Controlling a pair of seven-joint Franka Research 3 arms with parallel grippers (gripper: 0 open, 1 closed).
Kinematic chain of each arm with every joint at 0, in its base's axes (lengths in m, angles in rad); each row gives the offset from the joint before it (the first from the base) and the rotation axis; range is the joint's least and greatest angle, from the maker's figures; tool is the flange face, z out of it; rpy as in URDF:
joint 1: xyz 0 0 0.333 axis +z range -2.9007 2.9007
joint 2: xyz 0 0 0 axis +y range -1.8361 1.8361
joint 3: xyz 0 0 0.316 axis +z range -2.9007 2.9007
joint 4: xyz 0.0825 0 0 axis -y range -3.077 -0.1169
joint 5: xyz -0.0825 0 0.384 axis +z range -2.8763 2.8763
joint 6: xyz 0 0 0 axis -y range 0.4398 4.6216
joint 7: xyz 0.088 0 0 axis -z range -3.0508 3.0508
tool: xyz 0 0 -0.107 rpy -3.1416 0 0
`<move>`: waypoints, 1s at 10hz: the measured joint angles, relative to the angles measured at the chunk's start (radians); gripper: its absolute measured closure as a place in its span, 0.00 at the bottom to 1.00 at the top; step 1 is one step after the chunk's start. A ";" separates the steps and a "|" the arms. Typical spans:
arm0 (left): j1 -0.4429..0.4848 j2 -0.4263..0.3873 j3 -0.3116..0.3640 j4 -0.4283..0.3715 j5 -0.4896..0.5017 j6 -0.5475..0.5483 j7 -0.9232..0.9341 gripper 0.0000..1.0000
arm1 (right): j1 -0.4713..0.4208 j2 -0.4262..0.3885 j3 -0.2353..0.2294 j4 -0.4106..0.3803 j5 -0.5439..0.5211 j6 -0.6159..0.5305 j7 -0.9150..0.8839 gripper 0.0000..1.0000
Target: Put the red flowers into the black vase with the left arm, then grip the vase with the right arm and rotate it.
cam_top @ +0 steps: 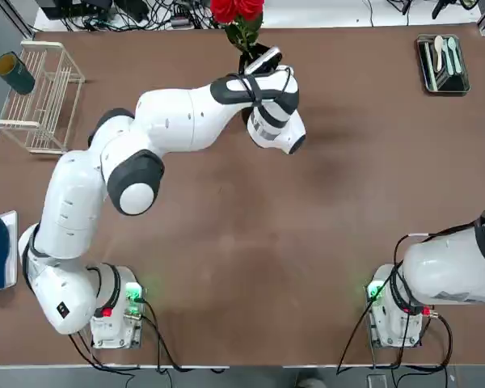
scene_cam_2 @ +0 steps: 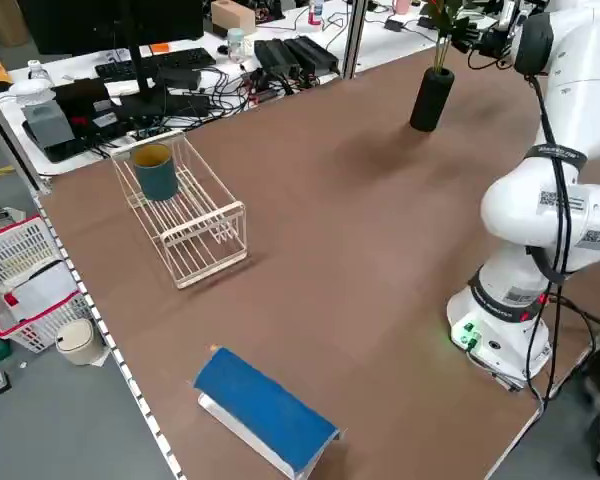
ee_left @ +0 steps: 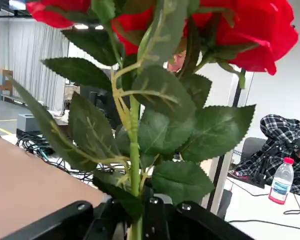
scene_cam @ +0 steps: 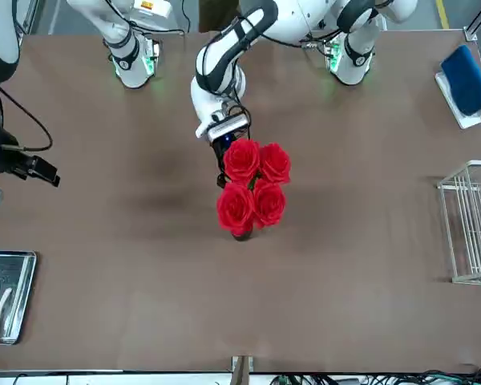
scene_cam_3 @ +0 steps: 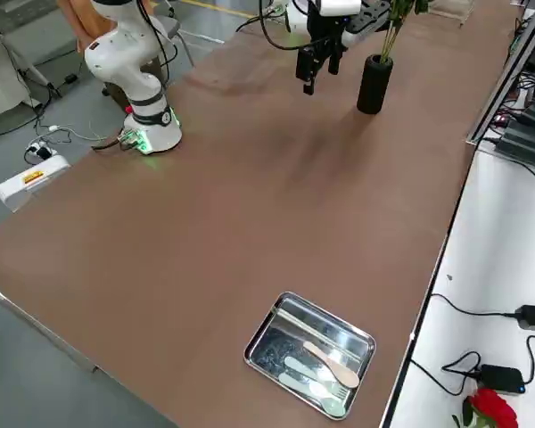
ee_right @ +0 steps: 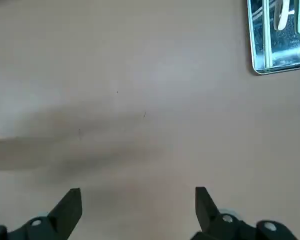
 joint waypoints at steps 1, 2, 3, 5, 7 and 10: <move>-0.004 0.010 0.000 0.000 0.001 -0.007 -0.010 0.90 | 0.000 0.000 0.000 0.001 0.000 0.001 0.000 0.00; -0.009 0.019 0.000 0.000 0.001 -0.021 -0.020 0.90 | 0.000 -0.001 0.000 0.001 0.000 0.001 0.000 0.00; -0.014 0.030 0.000 -0.001 0.003 -0.040 -0.035 0.90 | 0.000 -0.002 0.000 0.001 0.000 0.001 0.000 0.00; -0.015 0.049 0.000 -0.001 0.017 -0.054 -0.050 0.90 | 0.000 -0.002 0.000 0.000 0.000 0.000 0.000 0.00; -0.028 0.052 0.000 -0.001 0.019 -0.057 -0.053 0.90 | 0.000 -0.002 -0.001 0.000 0.000 -0.001 0.000 0.00; -0.050 0.055 -0.001 -0.002 0.019 -0.073 -0.053 0.90 | 0.000 -0.002 -0.001 0.000 0.000 -0.001 0.000 0.00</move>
